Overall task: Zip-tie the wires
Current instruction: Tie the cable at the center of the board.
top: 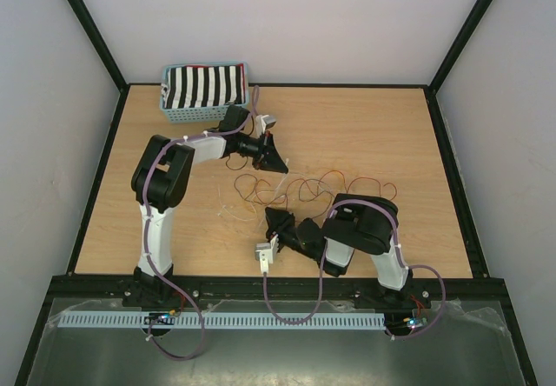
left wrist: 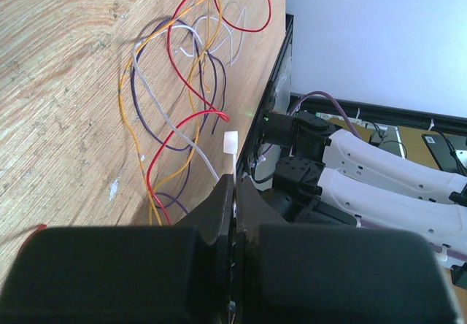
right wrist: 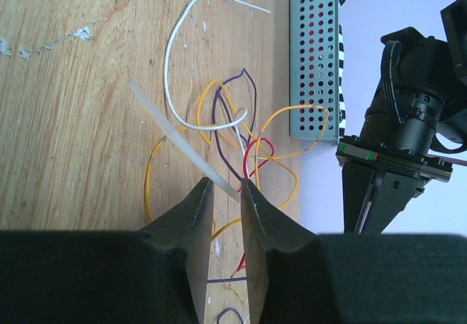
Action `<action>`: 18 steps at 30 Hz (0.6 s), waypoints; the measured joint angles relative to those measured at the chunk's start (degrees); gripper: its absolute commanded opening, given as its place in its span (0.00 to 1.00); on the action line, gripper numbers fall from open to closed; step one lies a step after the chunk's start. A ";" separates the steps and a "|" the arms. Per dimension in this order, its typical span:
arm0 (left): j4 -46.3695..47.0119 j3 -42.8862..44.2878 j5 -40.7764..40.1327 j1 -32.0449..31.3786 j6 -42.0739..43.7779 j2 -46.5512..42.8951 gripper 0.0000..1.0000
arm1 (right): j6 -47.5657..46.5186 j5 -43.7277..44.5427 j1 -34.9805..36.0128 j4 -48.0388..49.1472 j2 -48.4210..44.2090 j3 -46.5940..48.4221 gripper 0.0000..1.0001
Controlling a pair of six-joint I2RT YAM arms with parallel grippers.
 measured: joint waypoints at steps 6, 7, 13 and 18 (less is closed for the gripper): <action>0.00 0.00 0.00 0.00 0.00 0.00 0.00 | 0.46 -0.07 0.24 0.00 0.00 0.00 0.19; 0.00 0.00 0.00 0.00 0.00 0.00 0.00 | 0.63 -0.09 0.24 0.00 0.00 0.00 0.17; -0.07 0.00 -0.02 0.00 0.04 0.00 0.00 | 2.03 -0.02 0.24 0.09 -0.02 -0.15 0.00; -0.17 -0.26 -0.04 0.00 0.44 0.00 0.00 | 5.01 -0.02 0.24 0.09 -1.36 -1.44 0.00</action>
